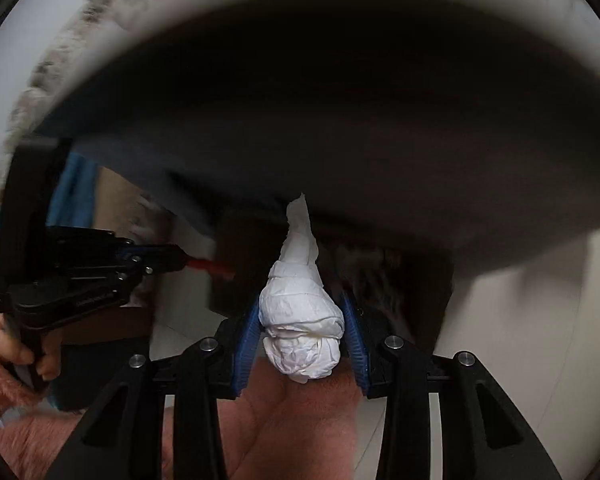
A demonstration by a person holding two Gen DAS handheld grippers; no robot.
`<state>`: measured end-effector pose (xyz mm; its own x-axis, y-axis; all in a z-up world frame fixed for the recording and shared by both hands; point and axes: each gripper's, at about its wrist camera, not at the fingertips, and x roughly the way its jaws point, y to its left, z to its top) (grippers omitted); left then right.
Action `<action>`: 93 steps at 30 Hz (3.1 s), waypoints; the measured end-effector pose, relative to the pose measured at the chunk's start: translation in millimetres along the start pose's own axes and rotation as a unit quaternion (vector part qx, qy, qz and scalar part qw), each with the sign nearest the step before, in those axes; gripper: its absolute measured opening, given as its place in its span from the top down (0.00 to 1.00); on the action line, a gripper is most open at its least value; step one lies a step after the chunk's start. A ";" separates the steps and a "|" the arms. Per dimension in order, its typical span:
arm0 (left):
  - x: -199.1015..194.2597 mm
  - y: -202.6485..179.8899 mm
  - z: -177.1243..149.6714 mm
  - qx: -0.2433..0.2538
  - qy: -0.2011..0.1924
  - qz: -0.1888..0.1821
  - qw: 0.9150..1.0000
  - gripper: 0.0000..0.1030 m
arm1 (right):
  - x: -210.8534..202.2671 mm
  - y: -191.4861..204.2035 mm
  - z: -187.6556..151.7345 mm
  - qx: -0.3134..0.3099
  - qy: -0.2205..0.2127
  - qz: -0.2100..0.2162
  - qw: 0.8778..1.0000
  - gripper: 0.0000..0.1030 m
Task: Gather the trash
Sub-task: 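Lower both tools to the cardboard box and release the tissue and red figure, then grasp the green snack bag with the right gripper while the left grasps the yellow nabati wafer pack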
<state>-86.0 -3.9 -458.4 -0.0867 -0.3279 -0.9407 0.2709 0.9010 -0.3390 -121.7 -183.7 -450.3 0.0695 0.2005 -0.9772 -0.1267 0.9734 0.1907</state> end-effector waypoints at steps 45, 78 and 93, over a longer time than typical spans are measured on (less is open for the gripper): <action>-233.9 -44.8 -5.8 -0.042 -0.181 0.069 0.980 0.15 | -198.3 20.8 207.3 0.047 -0.248 -0.058 0.966 0.05; -237.6 -43.0 143.4 -0.039 -0.202 0.116 0.972 0.15 | -245.3 -73.0 114.1 0.170 -0.239 0.107 0.950 0.57; -161.5 -124.2 345.4 0.183 -0.177 0.360 0.898 0.15 | -255.6 -97.3 60.9 0.214 -0.236 0.099 0.943 0.57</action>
<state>225.5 -161.0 -260.6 0.5296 0.1731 -0.8304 0.4365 0.7838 0.4418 -66.9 -323.0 -213.4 0.5313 0.3125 -0.7874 0.2203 0.8466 0.4846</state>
